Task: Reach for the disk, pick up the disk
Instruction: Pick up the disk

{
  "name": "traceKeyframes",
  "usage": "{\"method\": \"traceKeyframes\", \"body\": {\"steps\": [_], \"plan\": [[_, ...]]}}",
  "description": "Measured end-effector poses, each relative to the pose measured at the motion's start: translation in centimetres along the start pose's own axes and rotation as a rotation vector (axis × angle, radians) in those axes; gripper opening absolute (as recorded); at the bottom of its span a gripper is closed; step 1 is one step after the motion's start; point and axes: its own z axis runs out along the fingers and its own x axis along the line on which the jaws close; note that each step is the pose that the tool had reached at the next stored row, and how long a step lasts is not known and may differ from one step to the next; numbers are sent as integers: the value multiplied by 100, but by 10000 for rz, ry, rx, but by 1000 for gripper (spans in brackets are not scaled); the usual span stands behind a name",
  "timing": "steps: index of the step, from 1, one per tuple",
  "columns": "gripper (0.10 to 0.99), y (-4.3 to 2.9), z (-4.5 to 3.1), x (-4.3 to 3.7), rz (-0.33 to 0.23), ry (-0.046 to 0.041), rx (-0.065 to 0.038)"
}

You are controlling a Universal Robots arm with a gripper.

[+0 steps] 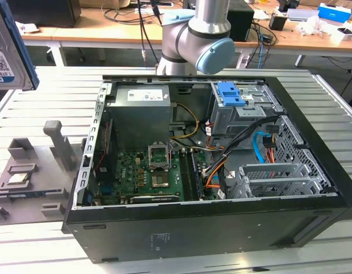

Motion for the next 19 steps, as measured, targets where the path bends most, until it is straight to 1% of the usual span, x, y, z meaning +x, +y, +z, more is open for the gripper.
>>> {"method": "traceKeyframes", "body": {"steps": [14, 17, 18, 19], "plan": [[365, 3, -244, 1, 1, 1, -1], [365, 4, -325, 2, 0, 3, -1], [365, 5, -364, 2, 0, 2, -2], [365, 5, -379, 2, 0, 2, -1]]}}
